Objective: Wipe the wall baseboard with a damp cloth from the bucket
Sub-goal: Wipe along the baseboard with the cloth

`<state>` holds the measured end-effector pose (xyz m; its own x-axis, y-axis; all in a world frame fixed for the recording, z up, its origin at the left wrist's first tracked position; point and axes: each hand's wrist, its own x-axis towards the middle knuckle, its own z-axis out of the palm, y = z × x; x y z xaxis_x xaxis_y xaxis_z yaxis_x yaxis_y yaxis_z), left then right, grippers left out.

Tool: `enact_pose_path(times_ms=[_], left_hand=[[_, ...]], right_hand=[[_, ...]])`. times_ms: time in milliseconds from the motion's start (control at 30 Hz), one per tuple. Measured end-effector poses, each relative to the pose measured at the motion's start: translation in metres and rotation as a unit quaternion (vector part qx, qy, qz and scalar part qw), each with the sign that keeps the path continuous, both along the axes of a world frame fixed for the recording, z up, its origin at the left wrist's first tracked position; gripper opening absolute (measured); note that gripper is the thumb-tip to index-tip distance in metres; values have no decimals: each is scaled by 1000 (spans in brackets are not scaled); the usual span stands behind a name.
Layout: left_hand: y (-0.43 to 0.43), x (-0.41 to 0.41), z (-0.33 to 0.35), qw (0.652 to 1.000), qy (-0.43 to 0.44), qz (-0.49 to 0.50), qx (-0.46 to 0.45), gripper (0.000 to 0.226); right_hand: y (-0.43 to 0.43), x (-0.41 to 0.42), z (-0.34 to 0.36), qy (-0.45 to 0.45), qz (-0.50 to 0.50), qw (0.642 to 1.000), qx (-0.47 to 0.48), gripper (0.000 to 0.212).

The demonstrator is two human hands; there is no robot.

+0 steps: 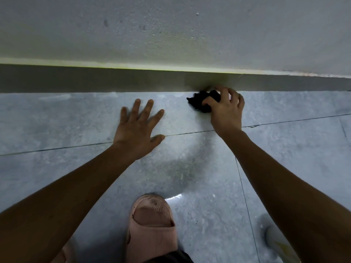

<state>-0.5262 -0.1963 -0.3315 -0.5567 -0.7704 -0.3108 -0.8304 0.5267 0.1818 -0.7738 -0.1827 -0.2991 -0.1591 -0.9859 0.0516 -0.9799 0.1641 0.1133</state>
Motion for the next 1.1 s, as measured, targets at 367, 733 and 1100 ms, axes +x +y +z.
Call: enact_pose_path(times_ms=[367, 733, 1100], left_hand=[[0, 1, 0, 1000, -4, -5, -4, 72], [2, 8, -3, 1000, 1, 9, -9, 75], [2, 29, -7, 999, 22, 43, -6, 81]], right_hand=[[-35, 28, -2, -257, -410, 874, 36, 74], [-3, 55, -18, -292, -191, 933, 88, 58], [-30, 55, -18, -226, -293, 923, 106, 82]])
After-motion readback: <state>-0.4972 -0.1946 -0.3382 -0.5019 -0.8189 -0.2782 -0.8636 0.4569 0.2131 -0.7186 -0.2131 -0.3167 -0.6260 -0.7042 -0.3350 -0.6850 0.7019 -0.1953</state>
